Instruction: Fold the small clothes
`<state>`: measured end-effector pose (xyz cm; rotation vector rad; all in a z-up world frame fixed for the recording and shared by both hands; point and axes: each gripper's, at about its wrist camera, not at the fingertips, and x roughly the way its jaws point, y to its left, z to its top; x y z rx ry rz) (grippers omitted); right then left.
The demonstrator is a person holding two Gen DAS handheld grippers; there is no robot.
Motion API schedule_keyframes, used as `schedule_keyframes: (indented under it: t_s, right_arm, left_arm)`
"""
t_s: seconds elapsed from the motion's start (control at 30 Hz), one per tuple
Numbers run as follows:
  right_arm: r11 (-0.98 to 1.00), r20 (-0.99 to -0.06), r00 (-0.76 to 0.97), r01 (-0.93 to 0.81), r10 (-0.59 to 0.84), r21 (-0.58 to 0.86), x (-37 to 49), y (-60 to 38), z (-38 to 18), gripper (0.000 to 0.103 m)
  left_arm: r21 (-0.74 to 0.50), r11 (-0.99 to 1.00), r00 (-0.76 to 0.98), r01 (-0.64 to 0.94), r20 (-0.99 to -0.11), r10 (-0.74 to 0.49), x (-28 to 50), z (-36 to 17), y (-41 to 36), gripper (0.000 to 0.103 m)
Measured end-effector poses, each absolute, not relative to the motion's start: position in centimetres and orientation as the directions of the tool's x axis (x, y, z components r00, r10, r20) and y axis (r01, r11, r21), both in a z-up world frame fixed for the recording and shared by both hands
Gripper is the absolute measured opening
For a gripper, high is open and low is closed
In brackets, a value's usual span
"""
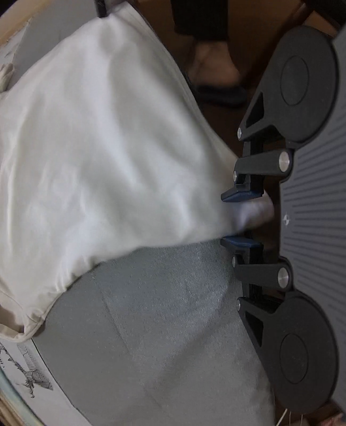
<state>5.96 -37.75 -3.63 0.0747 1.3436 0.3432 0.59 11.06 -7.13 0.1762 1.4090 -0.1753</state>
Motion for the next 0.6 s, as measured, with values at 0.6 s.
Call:
schedule_keyframes:
  t_s: [0.6]
  right_arm:
    - [0.979, -0.780, 0.592, -0.150, 0.202, 0.139, 6.9, -39.0, 3.8, 0.020]
  left_arm:
    - [-0.015, 0.999, 0.606, 0.037, -0.795, -0.034, 3.2, 3.8, 10.8, 0.070]
